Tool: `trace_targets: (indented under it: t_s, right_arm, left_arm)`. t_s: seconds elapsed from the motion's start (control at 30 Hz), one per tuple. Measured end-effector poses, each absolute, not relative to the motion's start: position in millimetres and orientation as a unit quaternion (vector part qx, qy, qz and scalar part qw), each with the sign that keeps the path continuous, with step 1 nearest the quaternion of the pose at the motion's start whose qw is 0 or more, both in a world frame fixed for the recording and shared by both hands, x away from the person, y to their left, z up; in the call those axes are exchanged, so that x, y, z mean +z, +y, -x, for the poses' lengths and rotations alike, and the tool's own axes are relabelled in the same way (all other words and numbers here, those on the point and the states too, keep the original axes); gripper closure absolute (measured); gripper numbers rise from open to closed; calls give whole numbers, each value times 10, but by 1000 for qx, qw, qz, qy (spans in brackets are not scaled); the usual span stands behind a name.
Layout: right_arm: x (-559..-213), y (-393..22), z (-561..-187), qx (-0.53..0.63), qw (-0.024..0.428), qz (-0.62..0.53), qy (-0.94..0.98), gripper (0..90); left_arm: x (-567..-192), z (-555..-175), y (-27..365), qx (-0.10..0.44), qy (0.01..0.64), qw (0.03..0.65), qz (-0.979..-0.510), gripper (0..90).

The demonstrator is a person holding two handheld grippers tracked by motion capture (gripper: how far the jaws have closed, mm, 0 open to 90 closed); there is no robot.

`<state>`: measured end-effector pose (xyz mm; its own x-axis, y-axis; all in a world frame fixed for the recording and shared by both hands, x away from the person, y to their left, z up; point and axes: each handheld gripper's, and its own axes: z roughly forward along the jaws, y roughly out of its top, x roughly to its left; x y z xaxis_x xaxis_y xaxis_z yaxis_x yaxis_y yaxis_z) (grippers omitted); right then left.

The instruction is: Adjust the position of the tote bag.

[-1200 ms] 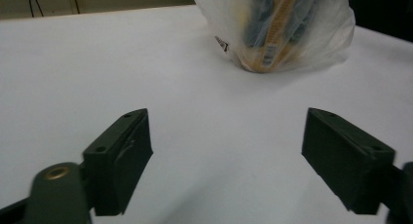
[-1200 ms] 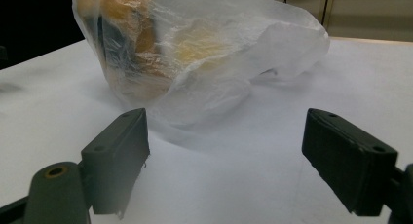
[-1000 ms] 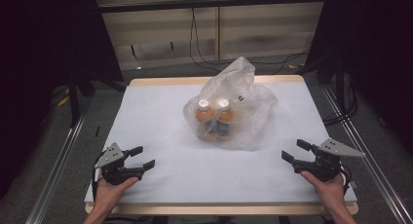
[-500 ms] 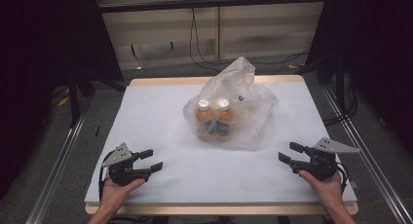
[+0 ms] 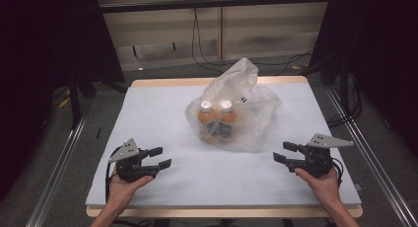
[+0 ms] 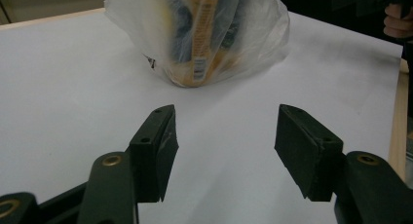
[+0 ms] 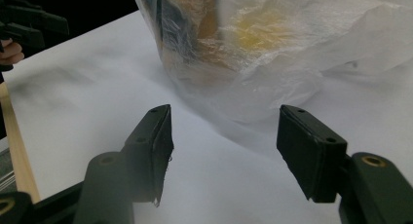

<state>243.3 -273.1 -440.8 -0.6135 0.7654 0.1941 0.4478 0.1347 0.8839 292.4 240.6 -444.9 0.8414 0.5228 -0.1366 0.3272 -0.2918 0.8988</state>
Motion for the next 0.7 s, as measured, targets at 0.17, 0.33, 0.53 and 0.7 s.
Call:
trace_targets:
  t_s: [0.17,0.33,0.53,0.7]
  right_arm:
    - [-4415,-2748,-2550,507,152,-417,739,397]
    - [-4334,-2767,-2660,511,155,-413,738,446]
    - [-4229,-2764,-2827,511,172,-405,739,543]
    - [-4166,-2725,-2906,517,170,-399,738,570]
  left_arm:
    - [-4404,-2955,2346,95,260,522,-806,430]
    - [-4270,-3050,2256,88,252,533,-803,431]
    - [-4130,-3159,2171,93,246,540,-800,422]
    - [-4063,-3276,2101,99,241,544,-798,436]
